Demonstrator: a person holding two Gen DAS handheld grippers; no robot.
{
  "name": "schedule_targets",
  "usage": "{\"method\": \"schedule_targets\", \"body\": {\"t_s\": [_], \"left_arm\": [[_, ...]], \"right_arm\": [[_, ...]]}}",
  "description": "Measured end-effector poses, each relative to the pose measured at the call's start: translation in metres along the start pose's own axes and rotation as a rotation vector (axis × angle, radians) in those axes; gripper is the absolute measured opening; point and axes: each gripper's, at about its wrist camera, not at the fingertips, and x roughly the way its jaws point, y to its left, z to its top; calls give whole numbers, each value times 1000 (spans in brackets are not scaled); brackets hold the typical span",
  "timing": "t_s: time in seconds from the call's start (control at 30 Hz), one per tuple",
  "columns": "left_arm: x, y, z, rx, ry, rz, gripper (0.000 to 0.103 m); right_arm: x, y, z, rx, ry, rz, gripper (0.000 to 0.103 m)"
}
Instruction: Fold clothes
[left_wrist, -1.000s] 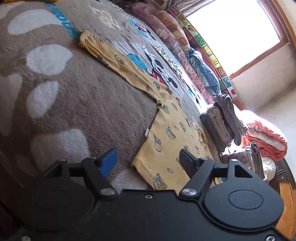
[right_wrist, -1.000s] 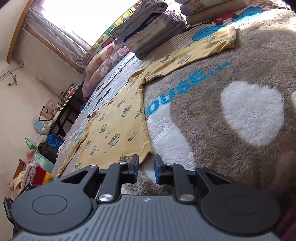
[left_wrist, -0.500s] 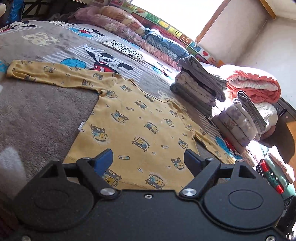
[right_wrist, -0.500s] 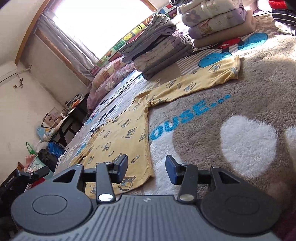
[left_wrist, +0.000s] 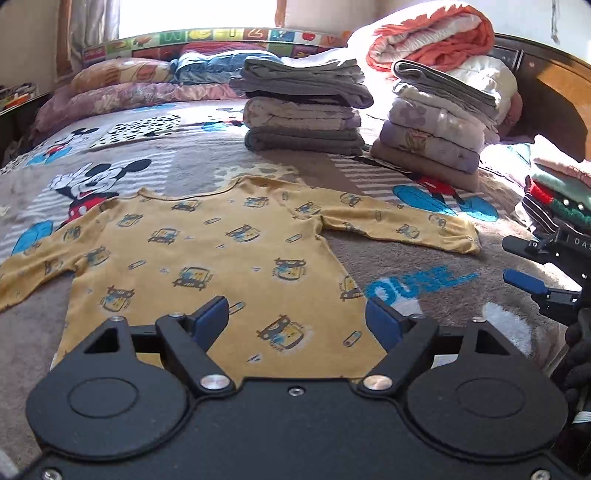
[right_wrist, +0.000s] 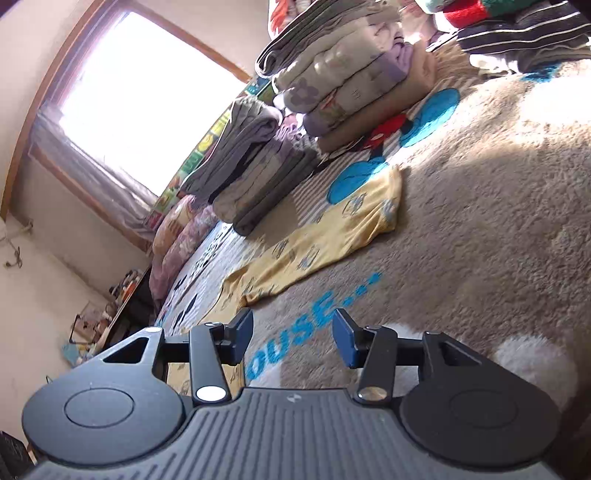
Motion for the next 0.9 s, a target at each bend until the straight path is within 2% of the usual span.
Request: {"method": "schedule_targets", "body": {"t_s": [0.13, 0.23, 0.3, 0.33, 0.53, 0.6, 0.73, 0.77, 0.9], "left_arm": [[33, -65, 15, 228, -18, -32, 82], [59, -116, 17, 430, -26, -28, 76], [76, -144, 15, 563, -28, -11, 65], [83, -155, 14, 624, -30, -1, 63], [111, -186, 4, 851, -59, 73, 53], [120, -196, 1, 927, -68, 98, 47], [138, -217, -6, 1078, -88, 148, 42], [143, -222, -7, 1116, -92, 161, 37], [162, -242, -13, 1260, -111, 212, 36]], "right_arm": [[-15, -37, 25, 143, -119, -59, 54], [-23, -60, 31, 235, -157, -82, 55], [-26, -69, 33, 251, -169, -87, 54], [-28, -71, 34, 247, -173, -88, 54], [-39, -88, 38, 292, -203, -85, 55], [-42, -92, 40, 311, -211, -78, 55], [-43, -98, 40, 352, -230, -63, 55], [-43, -99, 41, 364, -237, -60, 55], [-44, -104, 42, 416, -272, -44, 55]]}}
